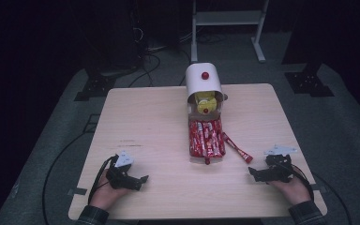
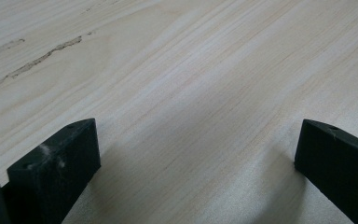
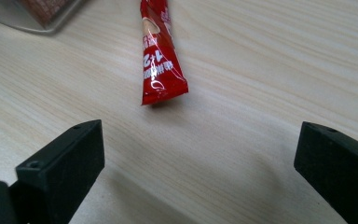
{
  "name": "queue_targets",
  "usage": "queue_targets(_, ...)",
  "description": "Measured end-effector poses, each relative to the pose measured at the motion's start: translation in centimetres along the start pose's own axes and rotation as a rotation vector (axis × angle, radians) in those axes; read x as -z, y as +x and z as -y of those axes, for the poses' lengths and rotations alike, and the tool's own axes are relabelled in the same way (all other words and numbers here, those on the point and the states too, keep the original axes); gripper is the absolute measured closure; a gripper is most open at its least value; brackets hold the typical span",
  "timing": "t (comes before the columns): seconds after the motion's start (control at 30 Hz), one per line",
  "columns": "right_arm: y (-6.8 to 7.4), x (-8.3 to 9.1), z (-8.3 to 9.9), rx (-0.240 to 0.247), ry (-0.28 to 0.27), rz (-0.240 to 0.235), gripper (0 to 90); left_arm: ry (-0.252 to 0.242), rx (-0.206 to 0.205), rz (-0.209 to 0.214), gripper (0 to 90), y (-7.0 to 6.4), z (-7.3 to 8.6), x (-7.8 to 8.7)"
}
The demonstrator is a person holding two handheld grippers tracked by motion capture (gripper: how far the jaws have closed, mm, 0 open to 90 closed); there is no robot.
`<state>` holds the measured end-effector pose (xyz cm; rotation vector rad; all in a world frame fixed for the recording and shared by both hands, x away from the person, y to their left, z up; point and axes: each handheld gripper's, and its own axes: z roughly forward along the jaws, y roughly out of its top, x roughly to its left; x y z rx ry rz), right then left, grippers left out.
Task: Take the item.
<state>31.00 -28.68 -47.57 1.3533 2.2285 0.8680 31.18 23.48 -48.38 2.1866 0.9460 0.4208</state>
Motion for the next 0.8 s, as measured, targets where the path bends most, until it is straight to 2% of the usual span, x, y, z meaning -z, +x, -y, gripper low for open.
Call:
queue_targets(0.17, 0.1, -0.5, 0.3, 0.017, 0.016, 0.017, 0.9, 0.0, 0.0, 0.0, 0.0, 0.0, 0.0, 0.0)
queue_targets(0.37, -0.2, -0.7, 0.5, -0.014, 0.0, -0.003, 0.9, 0.0, 0.0, 0.0, 0.0, 0.0, 0.0, 0.0)
queue_targets(0.47, -0.4, -0.8, 1.0, -0.014, -0.048, -0.015, 0.9, 0.0, -0.001, 0.0, 0.0, 0.0, 0.0, 0.0)
queue_targets(0.8, -0.4, -0.8, 1.0, -0.014, -0.047, -0.015, 0.9, 0.0, 0.0, 0.0, 0.0, 0.0, 0.0, 0.0)
